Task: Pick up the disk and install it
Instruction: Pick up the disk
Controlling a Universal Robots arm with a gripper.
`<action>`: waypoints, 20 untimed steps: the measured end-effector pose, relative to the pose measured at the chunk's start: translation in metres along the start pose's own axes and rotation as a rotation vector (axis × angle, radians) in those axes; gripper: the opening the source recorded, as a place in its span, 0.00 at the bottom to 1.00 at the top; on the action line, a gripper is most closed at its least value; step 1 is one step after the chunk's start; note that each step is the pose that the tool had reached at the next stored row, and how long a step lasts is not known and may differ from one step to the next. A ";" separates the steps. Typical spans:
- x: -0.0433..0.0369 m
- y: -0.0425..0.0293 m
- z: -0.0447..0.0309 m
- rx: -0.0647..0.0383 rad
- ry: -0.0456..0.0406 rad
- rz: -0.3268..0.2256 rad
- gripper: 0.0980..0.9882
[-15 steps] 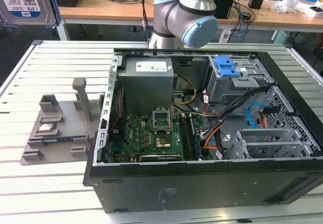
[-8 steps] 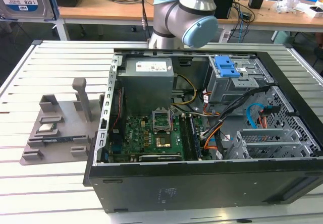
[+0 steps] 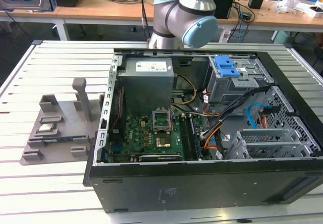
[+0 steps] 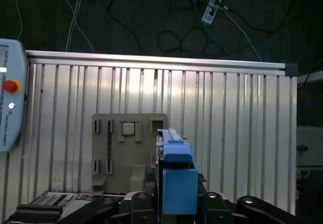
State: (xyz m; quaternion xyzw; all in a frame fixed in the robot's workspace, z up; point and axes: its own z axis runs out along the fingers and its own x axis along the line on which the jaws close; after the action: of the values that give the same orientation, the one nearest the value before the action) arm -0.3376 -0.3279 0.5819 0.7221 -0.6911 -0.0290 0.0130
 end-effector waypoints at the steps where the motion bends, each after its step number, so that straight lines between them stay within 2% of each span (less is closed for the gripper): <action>1: 0.0000 0.0000 0.0000 0.000 -0.0001 0.000 0.30; 5: 0.0001 -0.0008 -0.0004 0.000 -0.0001 0.000 0.30; 7: 0.0003 -0.0061 -0.0007 0.000 0.0000 0.000 0.30; 10: 0.0010 -0.0219 -0.0017 0.000 0.0001 0.000 0.30; 14: 0.0016 -0.0366 -0.0025 0.000 0.0002 0.000 0.30; 20: 0.0022 -0.0505 -0.0033 0.000 0.0003 0.000 0.30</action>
State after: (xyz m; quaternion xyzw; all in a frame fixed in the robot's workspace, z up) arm -0.2869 -0.3280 0.5822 0.7221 -0.6911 -0.0289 0.0131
